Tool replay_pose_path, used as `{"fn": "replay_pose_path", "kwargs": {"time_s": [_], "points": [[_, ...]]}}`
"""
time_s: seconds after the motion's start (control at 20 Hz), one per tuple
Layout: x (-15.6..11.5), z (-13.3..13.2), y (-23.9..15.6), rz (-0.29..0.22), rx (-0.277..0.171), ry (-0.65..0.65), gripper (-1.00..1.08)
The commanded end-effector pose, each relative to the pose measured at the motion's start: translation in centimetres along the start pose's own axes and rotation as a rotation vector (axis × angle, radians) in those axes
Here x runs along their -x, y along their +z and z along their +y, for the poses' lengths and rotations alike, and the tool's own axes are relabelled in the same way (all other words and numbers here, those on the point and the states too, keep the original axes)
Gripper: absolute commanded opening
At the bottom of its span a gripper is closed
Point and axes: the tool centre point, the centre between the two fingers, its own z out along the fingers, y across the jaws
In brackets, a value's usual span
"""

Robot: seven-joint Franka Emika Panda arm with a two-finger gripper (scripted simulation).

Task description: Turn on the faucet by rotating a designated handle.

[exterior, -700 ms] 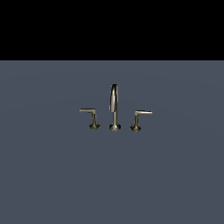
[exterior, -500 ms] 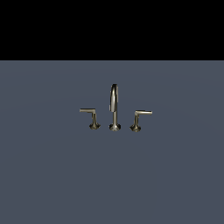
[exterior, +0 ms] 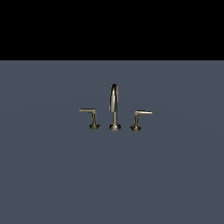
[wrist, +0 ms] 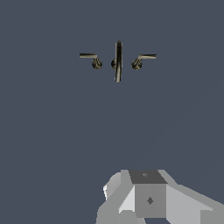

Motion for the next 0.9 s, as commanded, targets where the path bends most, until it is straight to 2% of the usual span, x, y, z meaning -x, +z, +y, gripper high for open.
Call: {"fn": "replay_pose_path", "kwargs": {"time_s": [0.0, 0.85], "points": [[-0.8, -0.4, 1.0, 0.0, 0.0, 0.04, -1.0], [-10.3, -2.0, 11.2, 0.003, -0.004, 0.467, -1.0]]}}
